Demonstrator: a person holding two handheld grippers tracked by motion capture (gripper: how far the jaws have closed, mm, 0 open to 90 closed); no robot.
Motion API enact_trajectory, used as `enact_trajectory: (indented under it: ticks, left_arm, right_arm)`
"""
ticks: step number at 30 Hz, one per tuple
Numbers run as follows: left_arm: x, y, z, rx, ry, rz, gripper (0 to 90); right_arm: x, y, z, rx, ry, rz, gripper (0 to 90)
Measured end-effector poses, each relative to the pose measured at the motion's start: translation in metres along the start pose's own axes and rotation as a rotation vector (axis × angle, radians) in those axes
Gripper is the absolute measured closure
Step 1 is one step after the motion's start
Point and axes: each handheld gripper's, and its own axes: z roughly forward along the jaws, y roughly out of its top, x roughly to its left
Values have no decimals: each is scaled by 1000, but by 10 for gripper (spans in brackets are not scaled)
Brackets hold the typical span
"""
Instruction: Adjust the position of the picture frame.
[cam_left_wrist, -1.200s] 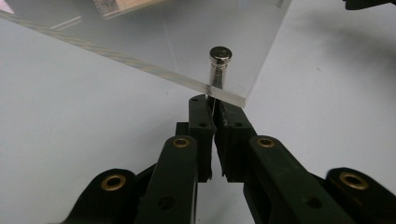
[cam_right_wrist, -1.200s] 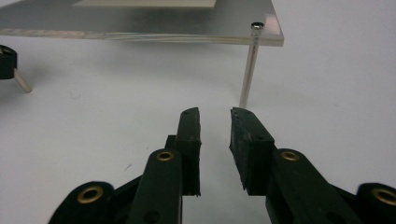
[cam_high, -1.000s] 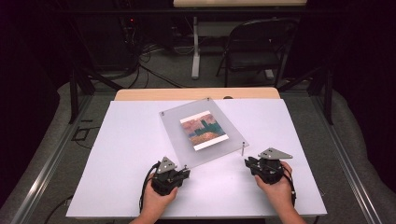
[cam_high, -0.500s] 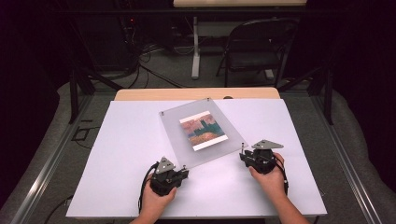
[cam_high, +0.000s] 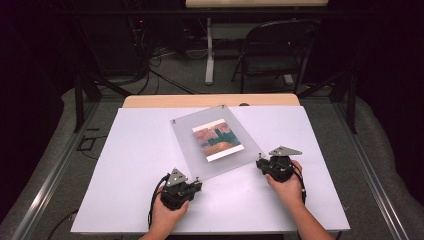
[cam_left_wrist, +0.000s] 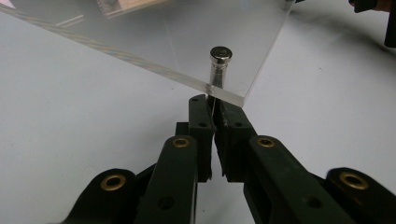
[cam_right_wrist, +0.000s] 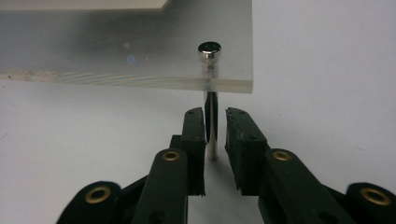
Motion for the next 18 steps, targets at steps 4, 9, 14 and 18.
enact_trajectory:
  ticks: [4,9,14,18]
  left_arm:
    - [0,0,0,0,0,-1,853]
    - [0,0,0,-1,2,1,853]
    - [0,0,0,-1,2,0,852]
    - [0,0,0,-1,1,1,853]
  right_arm:
    - [-1,2,2,0,14,0,815]
    - [0,3,5,-2,16,-13,842]
    - [0,3,4,-5,21,-8,845]
    - [2,3,4,0,16,-11,852]
